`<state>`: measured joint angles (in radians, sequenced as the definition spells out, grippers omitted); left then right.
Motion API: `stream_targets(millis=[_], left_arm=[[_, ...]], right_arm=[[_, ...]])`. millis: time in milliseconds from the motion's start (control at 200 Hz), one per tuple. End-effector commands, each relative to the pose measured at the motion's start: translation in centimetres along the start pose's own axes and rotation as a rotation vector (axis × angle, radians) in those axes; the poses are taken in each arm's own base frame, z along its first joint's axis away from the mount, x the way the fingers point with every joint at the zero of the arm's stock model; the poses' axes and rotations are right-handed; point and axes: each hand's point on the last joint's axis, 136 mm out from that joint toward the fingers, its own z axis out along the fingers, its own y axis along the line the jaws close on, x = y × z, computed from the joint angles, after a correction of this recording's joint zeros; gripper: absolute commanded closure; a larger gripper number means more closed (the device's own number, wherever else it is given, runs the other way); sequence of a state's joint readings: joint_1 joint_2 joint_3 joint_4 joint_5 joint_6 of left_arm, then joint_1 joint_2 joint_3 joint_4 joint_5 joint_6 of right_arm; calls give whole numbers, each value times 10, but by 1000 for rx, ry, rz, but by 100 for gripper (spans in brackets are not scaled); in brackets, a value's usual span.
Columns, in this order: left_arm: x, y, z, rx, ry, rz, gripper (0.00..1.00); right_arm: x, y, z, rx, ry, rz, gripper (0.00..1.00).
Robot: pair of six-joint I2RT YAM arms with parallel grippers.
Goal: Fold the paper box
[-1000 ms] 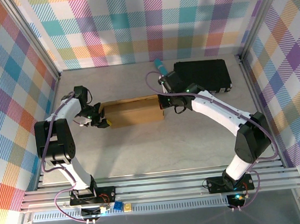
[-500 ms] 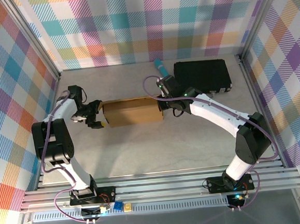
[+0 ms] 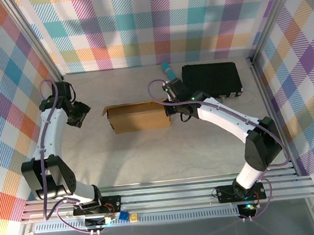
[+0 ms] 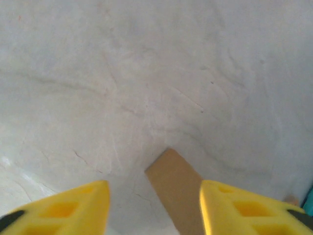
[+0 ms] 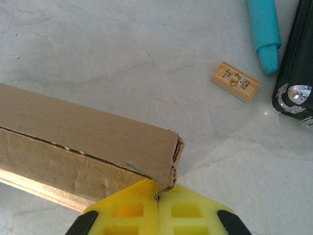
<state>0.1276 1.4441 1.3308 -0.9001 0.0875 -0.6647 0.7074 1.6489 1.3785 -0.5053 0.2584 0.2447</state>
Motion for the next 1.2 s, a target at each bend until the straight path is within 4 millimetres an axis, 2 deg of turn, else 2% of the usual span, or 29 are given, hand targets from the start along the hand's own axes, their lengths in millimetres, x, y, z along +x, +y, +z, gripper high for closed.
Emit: stream_targets(millis=[0, 160, 300, 440, 575, 720, 780, 930, 1040, 1195], left_arm=[[22, -20, 4, 88, 33, 420, 57], [40, -47, -5, 244, 66, 590, 59], [38, -45, -11, 205, 27, 712, 57], [39, -44, -17, 209, 7, 753, 55], [44, -53, -29, 267, -9, 779, 55], [53, -72, -46, 345, -18, 816, 60], [57, -73, -50, 343, -19, 841, 61], [66, -59, -39, 293, 20, 879, 62], [60, -49, -33, 224, 3, 891, 59], [52, -51, -26, 194, -8, 908, 57]], right_arm=[[38, -1, 13, 14, 154, -60, 100], [38, 0, 16, 6, 170, -73, 100], [36, -2, 17, 0, 184, -74, 100], [35, -4, 18, -6, 193, -73, 100], [35, -5, 18, -12, 204, -76, 100], [36, -4, 20, -19, 216, -76, 100], [36, -4, 20, -19, 217, -76, 100], [36, -5, 21, -15, 219, -77, 100], [36, -4, 20, -21, 221, -77, 100], [36, -3, 21, -25, 225, -75, 100]])
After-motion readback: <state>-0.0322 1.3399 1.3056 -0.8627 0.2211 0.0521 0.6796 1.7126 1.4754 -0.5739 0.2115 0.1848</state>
